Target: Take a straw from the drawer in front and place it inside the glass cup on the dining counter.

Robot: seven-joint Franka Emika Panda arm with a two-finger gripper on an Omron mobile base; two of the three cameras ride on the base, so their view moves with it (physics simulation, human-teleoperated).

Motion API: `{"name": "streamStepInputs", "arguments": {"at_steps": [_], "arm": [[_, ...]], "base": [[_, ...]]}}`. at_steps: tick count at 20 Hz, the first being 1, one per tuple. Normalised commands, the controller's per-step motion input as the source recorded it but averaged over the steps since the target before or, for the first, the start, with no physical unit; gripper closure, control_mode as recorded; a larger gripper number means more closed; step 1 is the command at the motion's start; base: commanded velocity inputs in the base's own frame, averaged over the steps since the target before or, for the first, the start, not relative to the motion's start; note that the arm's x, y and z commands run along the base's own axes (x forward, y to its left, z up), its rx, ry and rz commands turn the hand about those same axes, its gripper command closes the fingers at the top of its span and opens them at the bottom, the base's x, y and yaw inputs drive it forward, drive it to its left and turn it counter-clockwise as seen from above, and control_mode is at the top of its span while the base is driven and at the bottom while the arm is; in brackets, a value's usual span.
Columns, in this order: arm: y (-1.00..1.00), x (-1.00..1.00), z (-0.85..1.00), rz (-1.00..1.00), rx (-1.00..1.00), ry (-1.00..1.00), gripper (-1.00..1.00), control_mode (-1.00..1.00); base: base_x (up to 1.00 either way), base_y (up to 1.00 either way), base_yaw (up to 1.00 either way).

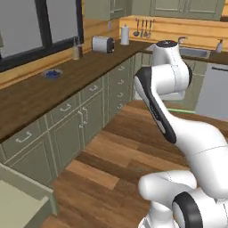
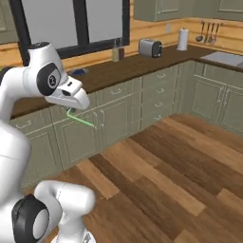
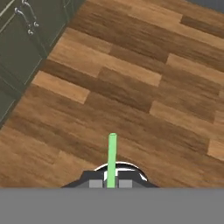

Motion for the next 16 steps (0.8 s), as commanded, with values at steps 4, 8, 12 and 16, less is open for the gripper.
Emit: {"name": "streamStepInputs", "arguments": {"at_steps": [4,8,12,16], "arm": [[0.00,0.00,0.00,0.00,0.00,0.00,1.00,1.00],[0.00,0.00,0.00,0.00,0.00,0.00,1.00,1.00],[0.00,0.00,0.00,0.00,0.00,0.00,1.00,1.00],[0.00,0.00,0.00,0.00,0.00,0.00,1.00,1.00]], "base": [[0.00,-0.41,-0.85],[0.00,-0.54,-0.83],[0.00,-0.71,-0.80],[0.11,-0.89,-0.61]]}}
